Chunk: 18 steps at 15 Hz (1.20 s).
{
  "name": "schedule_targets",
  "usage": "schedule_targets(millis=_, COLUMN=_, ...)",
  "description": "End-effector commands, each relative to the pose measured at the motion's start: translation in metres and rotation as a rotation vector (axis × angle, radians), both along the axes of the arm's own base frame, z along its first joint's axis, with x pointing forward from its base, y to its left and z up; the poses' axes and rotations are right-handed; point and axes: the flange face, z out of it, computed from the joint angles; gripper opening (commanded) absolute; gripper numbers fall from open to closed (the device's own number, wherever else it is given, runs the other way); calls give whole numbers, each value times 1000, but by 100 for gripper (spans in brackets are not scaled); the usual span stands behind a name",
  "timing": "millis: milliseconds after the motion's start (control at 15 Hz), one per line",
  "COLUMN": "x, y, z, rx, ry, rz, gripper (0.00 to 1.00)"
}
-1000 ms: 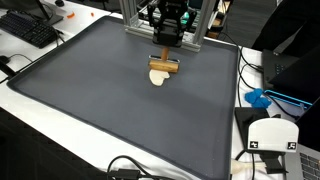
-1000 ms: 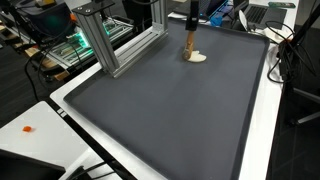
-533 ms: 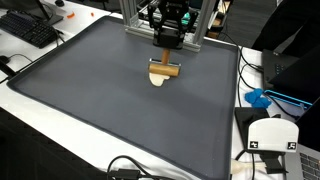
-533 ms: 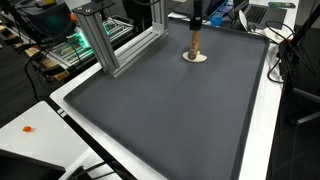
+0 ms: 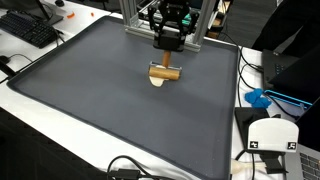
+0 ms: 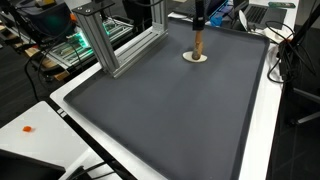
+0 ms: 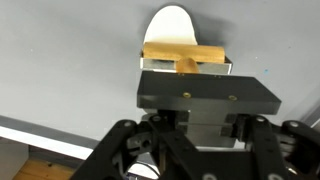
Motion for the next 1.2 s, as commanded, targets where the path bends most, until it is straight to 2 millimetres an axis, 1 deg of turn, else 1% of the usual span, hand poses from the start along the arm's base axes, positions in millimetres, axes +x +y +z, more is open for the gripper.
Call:
schedule_targets(millis=0, x=-4, y=4, z=-12, rx=22, ry=-9, rz=-12, gripper=35)
schedule_targets(millis=333, x=-3, y=2, z=-11, rx=30, ry=-28, rz=-22, gripper=35)
schedule_targets(millis=533, x=-1, y=0, z=-1, rx=30, ry=-32, rz=-45, gripper=35)
schedule_targets(millis=867, x=0, y=-4, z=26, rx=22, ry=-37, rz=-76, gripper=35)
schedule_targets(millis=1133, x=-7, y=-6, z=59, rx=7, ry=-21, rz=-99, gripper=35)
